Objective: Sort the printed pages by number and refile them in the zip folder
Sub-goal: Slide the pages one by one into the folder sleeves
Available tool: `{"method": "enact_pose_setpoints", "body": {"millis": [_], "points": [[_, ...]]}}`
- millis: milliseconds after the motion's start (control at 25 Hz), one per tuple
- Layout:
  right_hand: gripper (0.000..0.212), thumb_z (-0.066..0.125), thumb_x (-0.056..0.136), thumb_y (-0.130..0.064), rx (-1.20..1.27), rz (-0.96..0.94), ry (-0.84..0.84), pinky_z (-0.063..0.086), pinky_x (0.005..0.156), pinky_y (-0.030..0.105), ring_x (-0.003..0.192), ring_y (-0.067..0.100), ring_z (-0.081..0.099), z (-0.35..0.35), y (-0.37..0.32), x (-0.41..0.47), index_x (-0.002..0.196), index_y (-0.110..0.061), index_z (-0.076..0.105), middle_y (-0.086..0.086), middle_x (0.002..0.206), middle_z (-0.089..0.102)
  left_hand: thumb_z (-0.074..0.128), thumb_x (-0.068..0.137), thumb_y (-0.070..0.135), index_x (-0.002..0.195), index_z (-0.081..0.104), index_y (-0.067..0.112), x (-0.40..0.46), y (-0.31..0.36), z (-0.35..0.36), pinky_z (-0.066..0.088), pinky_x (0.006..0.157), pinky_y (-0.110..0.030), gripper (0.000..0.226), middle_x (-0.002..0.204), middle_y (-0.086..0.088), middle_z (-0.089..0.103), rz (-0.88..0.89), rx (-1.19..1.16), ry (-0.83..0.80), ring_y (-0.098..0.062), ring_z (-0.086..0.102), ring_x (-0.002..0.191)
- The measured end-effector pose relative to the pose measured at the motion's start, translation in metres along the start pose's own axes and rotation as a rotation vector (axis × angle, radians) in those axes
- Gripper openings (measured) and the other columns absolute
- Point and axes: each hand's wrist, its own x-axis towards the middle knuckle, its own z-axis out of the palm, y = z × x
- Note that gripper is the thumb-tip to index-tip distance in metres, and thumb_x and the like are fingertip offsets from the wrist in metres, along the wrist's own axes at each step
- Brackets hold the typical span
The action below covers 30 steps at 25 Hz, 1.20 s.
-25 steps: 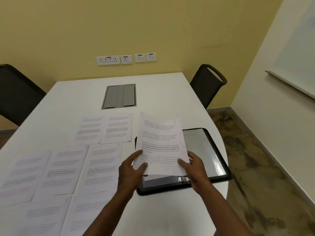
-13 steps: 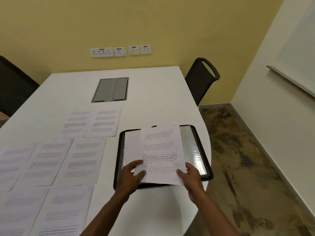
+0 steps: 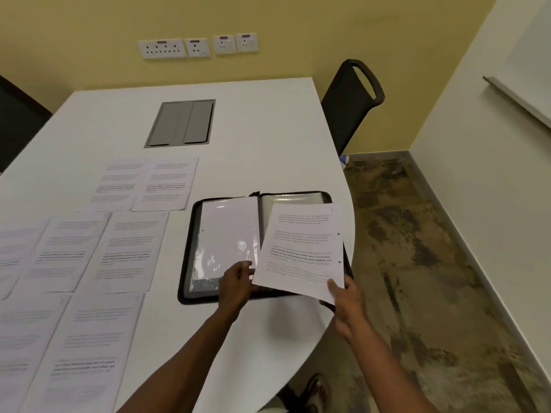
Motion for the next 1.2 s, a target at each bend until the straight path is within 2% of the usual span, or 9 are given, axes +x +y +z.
{"method": "enact_pose_setpoints", "body": {"millis": [80, 200, 360, 480, 600, 800, 920, 1040, 1200], "points": [[0.026, 0.057, 0.1, -0.007, 0.031, 0.027, 0.038, 0.057, 0.077, 0.038, 0.098, 0.024, 0.068, -0.014, 0.003, -0.001, 0.125, -0.013, 0.062, 0.004, 0.11, 0.072, 0.057, 0.097, 0.015, 0.114, 0.069, 0.013, 0.018, -0.006, 0.011, 0.05, 0.073, -0.016, 0.021, 0.1, -0.003, 0.072, 0.096, 0.212, -0.014, -0.016, 0.069, 0.088], [0.024, 0.058, 0.1, -0.008, 0.046, 0.068, 0.098, 0.056, 0.091, 0.046, 0.106, 0.029, 0.067, -0.039, 0.009, -0.008, 0.122, -0.011, 0.064, 0.01, 0.117, 0.072, 0.067, 0.089, 0.016, 0.112, 0.071, 0.013, 0.042, -0.012, 0.036, 0.047, 0.086, -0.027, 0.023, 0.11, -0.004, 0.07, 0.329, 0.491, -0.233, -0.021, 0.063, 0.103], [0.023, 0.06, 0.098, -0.008, -0.012, 0.083, 0.138, 0.056, 0.078, 0.04, 0.104, 0.029, 0.067, -0.056, 0.018, -0.017, 0.12, -0.012, 0.064, 0.008, 0.114, 0.072, 0.064, 0.087, 0.026, 0.085, 0.066, 0.012, 0.061, -0.006, 0.071, 0.054, 0.066, -0.036, 0.015, 0.085, -0.004, 0.064, 0.582, 0.855, -0.526, -0.023, 0.064, 0.081], [0.025, 0.063, 0.097, -0.009, -0.057, 0.101, 0.171, 0.058, 0.089, 0.048, 0.103, 0.028, 0.069, -0.061, 0.022, -0.02, 0.122, -0.012, 0.061, 0.008, 0.114, 0.072, 0.057, 0.091, 0.03, 0.098, 0.062, 0.013, 0.076, -0.015, 0.085, 0.046, 0.068, -0.035, 0.019, 0.092, -0.006, 0.062, 0.716, 1.02, -0.594, -0.028, 0.061, 0.086], [0.025, 0.064, 0.096, -0.008, -0.07, 0.127, 0.176, 0.058, 0.091, 0.052, 0.101, 0.028, 0.071, -0.064, 0.027, -0.023, 0.12, -0.013, 0.063, 0.006, 0.112, 0.073, 0.057, 0.089, 0.033, 0.103, 0.063, 0.017, 0.086, -0.025, 0.088, 0.052, 0.073, -0.038, 0.023, 0.094, -0.006, 0.062, 0.763, 1.051, -0.616, -0.027, 0.06, 0.087], [0.022, 0.064, 0.096, -0.007, -0.094, 0.119, 0.196, 0.06, 0.083, 0.042, 0.098, 0.027, 0.071, -0.064, 0.028, -0.029, 0.117, -0.014, 0.063, 0.005, 0.109, 0.073, 0.064, 0.087, 0.028, 0.095, 0.07, 0.018, 0.094, -0.032, 0.088, 0.047, 0.063, -0.03, 0.014, 0.09, -0.006, 0.066, 0.84, 0.995, -0.62, -0.028, 0.063, 0.081], [0.026, 0.064, 0.095, -0.006, -0.112, 0.106, 0.217, 0.057, 0.091, 0.048, 0.101, 0.028, 0.07, -0.069, 0.028, -0.032, 0.121, -0.012, 0.063, 0.005, 0.11, 0.072, 0.061, 0.089, 0.029, 0.098, 0.068, 0.019, 0.09, -0.035, 0.088, 0.055, 0.067, -0.033, 0.016, 0.093, -0.003, 0.067, 0.794, 0.982, -0.65, -0.024, 0.065, 0.084], [0.032, 0.064, 0.095, -0.005, -0.112, 0.099, 0.239, 0.054, 0.096, 0.054, 0.104, 0.03, 0.069, -0.074, 0.031, -0.034, 0.127, -0.008, 0.062, 0.008, 0.114, 0.072, 0.061, 0.088, 0.028, 0.092, 0.065, 0.014, 0.09, -0.042, 0.088, 0.049, 0.065, -0.031, 0.015, 0.089, -0.005, 0.066, 0.784, 1.035, -0.637, -0.026, 0.064, 0.083], [0.031, 0.063, 0.095, -0.004, -0.099, 0.089, 0.234, 0.055, 0.096, 0.052, 0.104, 0.029, 0.07, -0.08, 0.03, -0.038, 0.126, -0.01, 0.063, 0.007, 0.115, 0.073, 0.058, 0.089, 0.016, 0.083, 0.067, 0.009, 0.093, -0.048, 0.092, 0.035, 0.063, -0.031, 0.013, 0.081, -0.009, 0.069, 0.536, 0.832, -0.45, -0.027, 0.061, 0.081]]}}
